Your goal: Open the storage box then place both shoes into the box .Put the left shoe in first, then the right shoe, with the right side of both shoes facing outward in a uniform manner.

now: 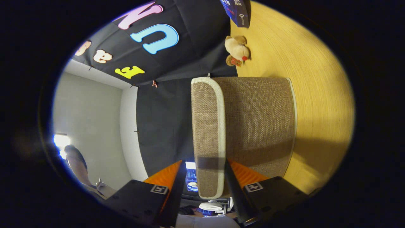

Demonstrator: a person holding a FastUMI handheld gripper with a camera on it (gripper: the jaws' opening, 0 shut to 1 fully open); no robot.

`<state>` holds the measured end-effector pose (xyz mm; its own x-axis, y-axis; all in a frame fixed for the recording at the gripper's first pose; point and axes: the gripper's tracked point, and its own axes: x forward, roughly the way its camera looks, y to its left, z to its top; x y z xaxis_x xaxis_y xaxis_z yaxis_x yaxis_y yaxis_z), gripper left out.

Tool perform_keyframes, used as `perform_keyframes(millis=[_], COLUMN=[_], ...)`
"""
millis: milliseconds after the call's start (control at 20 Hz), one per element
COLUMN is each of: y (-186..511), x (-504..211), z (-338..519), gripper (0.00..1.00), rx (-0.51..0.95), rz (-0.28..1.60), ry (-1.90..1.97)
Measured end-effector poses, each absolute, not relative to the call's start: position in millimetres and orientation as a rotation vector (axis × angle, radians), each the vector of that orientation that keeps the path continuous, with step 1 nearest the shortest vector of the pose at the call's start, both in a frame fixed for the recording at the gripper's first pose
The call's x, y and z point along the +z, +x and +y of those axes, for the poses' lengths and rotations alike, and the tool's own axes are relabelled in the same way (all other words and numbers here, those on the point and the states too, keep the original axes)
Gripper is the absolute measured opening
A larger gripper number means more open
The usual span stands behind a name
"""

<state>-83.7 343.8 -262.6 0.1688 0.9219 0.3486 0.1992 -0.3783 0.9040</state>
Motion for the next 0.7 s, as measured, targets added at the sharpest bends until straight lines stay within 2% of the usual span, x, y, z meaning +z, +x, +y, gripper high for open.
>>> perform_keyframes(millis=[100,200,300,350,700], y=[-84,-76,-79,-81,-66], x=[-267,-260,-240,-231,-151], z=[345,333,332,328,333], gripper=[0.25,0.24,0.08,0.05,0.05], rx=[1.253,1.296,1.308,1.318,1.323], rz=[1.093,1.045,0.984,0.962,0.852], ry=[1.706,1.724,1.742,1.747,1.550])
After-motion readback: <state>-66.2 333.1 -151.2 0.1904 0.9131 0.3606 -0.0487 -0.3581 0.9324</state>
